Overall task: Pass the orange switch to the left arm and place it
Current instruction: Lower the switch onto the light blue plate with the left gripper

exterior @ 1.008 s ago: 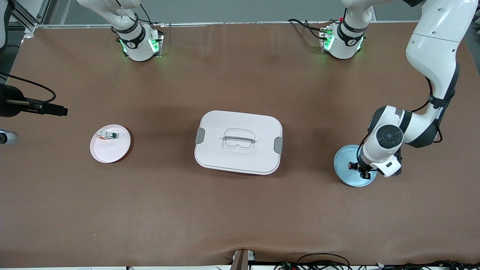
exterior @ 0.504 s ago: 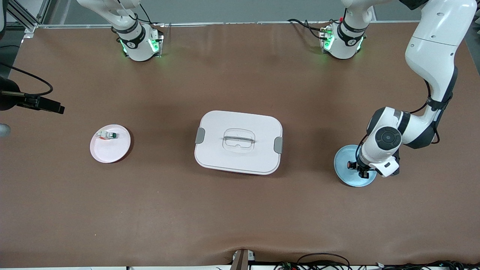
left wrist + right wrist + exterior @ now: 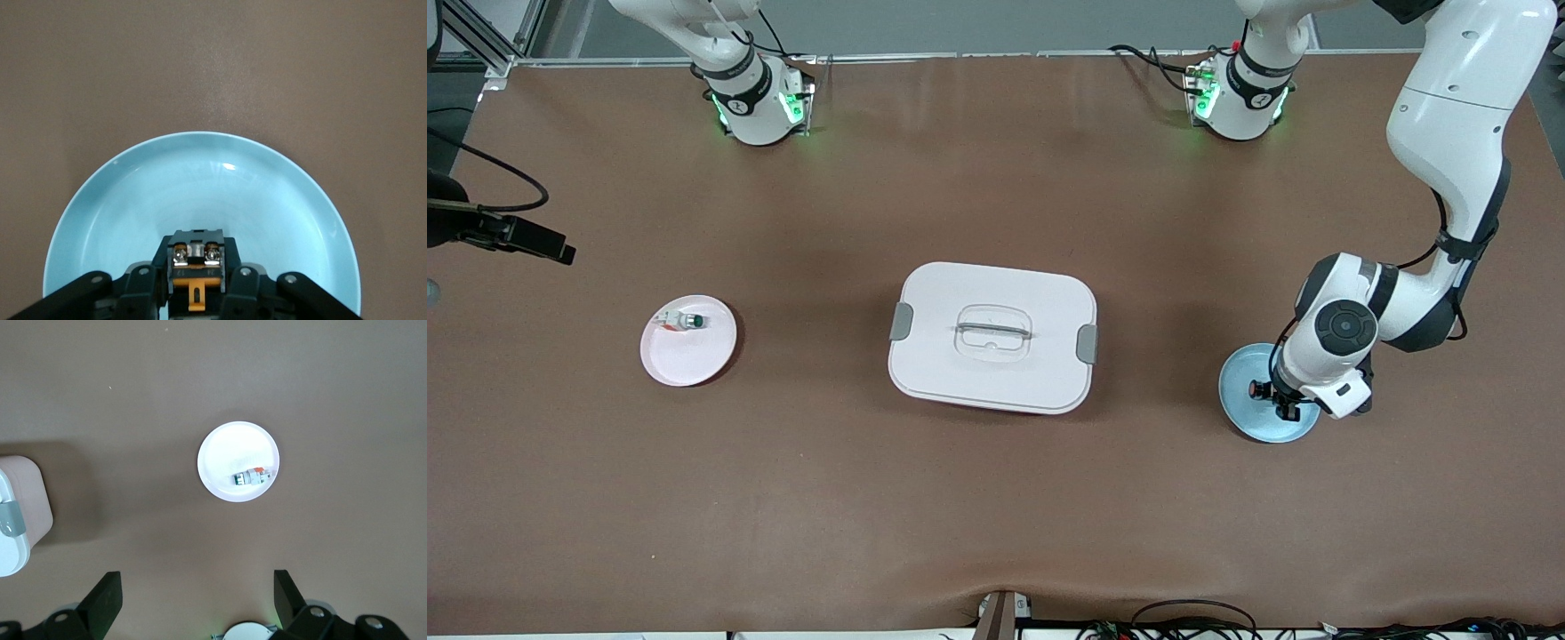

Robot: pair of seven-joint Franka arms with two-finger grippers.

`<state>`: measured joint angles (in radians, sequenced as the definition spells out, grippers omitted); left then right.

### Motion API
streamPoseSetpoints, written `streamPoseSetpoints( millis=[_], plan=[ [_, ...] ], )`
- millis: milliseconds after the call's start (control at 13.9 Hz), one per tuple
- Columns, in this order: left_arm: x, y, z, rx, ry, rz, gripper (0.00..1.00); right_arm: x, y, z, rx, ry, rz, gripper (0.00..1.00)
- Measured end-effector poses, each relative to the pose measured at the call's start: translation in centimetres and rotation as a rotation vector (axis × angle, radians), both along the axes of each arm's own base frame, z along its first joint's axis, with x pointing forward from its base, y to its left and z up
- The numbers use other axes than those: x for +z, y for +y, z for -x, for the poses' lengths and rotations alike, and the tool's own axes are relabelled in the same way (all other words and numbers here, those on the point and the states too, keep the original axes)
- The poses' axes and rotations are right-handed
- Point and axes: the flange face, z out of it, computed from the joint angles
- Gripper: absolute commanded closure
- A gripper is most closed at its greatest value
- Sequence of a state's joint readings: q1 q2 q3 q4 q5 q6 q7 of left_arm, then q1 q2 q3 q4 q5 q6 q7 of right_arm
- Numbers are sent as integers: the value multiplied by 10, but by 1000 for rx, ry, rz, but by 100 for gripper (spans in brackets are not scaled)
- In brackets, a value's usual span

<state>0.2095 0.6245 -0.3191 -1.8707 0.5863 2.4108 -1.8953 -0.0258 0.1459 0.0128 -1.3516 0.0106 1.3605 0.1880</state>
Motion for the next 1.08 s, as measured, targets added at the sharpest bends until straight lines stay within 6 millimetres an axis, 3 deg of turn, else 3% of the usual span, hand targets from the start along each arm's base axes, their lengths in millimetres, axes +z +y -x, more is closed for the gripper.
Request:
streamPoseSetpoints(
  millis=[360, 720, 864, 1080],
  plan=[
    [-4, 0, 3, -2, 9, 0, 100, 0, 1, 25, -1, -37, 2, 0],
    [-5, -1, 5, -3, 14, -1, 91, 2, 2, 33, -1, -73, 2, 0],
    [-5, -1, 5, -3, 14, -1, 64, 4, 2, 40, -1, -77, 2, 0],
    [-6, 1, 6, -1, 16, -1, 0, 8, 3, 48, -2, -81, -3, 0]
  ],
)
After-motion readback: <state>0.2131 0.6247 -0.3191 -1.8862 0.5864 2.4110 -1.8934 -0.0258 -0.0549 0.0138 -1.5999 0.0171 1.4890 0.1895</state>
